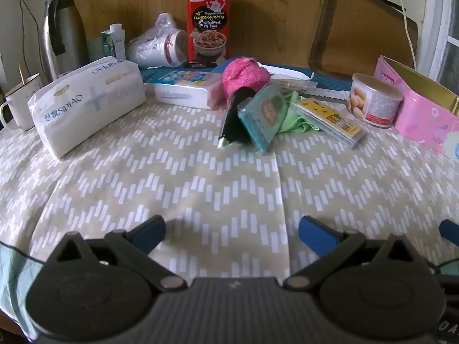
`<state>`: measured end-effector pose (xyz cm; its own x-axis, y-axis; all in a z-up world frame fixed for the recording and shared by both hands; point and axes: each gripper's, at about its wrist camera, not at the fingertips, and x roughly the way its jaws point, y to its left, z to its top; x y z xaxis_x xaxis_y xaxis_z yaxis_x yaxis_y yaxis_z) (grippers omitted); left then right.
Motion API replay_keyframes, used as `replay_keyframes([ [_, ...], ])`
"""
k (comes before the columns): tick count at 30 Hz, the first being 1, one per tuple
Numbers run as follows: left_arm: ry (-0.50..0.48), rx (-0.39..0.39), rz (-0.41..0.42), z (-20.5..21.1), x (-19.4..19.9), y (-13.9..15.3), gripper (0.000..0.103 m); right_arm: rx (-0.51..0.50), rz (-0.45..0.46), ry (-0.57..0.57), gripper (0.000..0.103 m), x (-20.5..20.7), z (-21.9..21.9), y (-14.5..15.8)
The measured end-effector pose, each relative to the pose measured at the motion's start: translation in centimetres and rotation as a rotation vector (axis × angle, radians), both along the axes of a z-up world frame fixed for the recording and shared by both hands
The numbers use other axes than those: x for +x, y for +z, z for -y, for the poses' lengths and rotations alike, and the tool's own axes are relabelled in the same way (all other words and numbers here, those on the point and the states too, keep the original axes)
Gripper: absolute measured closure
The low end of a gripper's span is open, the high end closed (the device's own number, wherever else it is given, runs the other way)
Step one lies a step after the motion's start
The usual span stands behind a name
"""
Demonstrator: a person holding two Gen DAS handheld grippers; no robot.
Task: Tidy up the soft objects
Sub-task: 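Move the left gripper toward the teal pineapple-print box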
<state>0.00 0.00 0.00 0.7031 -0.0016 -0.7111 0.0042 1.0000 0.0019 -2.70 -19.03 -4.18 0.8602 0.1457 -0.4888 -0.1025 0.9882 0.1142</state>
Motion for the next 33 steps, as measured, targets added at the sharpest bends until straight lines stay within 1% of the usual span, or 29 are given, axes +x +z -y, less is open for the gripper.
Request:
replay_keyframes([
  [1, 0.0, 0.0, 0.0, 0.0, 0.0, 0.0, 0.0, 0.004, 0.001, 0.0, 0.0, 0.0, 0.0, 0.0],
  [2, -0.002, -0.022, -0.001, -0.1, 0.0, 0.0, 0.0, 0.001, 0.003, 0.0, 0.0, 0.0, -0.1, -0.1],
  [6, -0.009, -0.021, 0.013, -0.2, 0.0, 0.0, 0.0, 0.005, 0.004, 0.0, 0.0, -0.1, -0.1, -0.2],
  [9, -0.016, -0.012, 0.046, -1.2, 0.3, -0.1, 0.0, 0.025, 0.002, -0.001, 0.0, 0.0, 0.1, -0.2],
  [13, -0.058, -0.006, 0.089, -2.2, 0.5, -0.3, 0.0, 0.025, 0.002, -0.003, 0.0, 0.0, 0.1, 0.2],
  [14, -0.077, -0.009, 0.106, -2.2, -0.2, -0.2, 0.0, 0.023, 0.002, -0.003, 0.0, 0.1, 0.0, 0.2],
  [16, -0.109, -0.031, 0.118, -2.9, -0.4, -0.1, 0.0, 0.018, 0.002, 0.003, 0.0, 0.4, -0.2, 0.4],
  [18, -0.1, -0.059, 0.119, -3.8, -0.4, 0.2, 0.0, 0.017, 0.024, 0.013, 0.0, 0.2, -0.6, -0.1],
  [21, -0.047, -0.078, 0.118, -5.4, 0.0, 0.6, 0.0, -0.008, 0.062, 0.057, 0.009, 0.6, -1.6, 0.6],
  [23, -0.01, -0.09, 0.123, -6.4, 0.5, 0.6, 0.002, -0.038, 0.079, 0.12, 0.022, 1.3, -2.7, 1.2],
  [24, 0.009, -0.092, 0.128, -6.8, 0.8, 0.6, 0.004, -0.05, 0.087, 0.146, 0.026, 1.6, -3.3, 1.5],
  [25, 0.025, -0.092, 0.135, -7.0, 0.9, 0.6, 0.005, -0.058, 0.088, 0.171, 0.034, 2.1, -3.9, 1.7],
  [26, 0.035, -0.096, 0.142, -7.7, 0.8, 0.4, 0.006, -0.063, 0.086, 0.197, 0.038, 2.7, -4.5, 2.0],
  [28, 0.043, -0.088, 0.156, -7.9, 0.7, 0.2, 0.006, -0.056, 0.09, 0.241, 0.039, 4.2, -5.8, 2.6],
  [31, 0.039, -0.051, 0.17, -7.5, 0.5, -0.2, 0.006, -0.05, 0.106, 0.285, 0.039, 6.2, -8.1, 3.5],
  [33, 0.039, -0.034, 0.176, -7.4, 0.3, -0.3, 0.005, -0.026, 0.093, 0.307, 0.039, 7.9, -9.5, 3.8],
])
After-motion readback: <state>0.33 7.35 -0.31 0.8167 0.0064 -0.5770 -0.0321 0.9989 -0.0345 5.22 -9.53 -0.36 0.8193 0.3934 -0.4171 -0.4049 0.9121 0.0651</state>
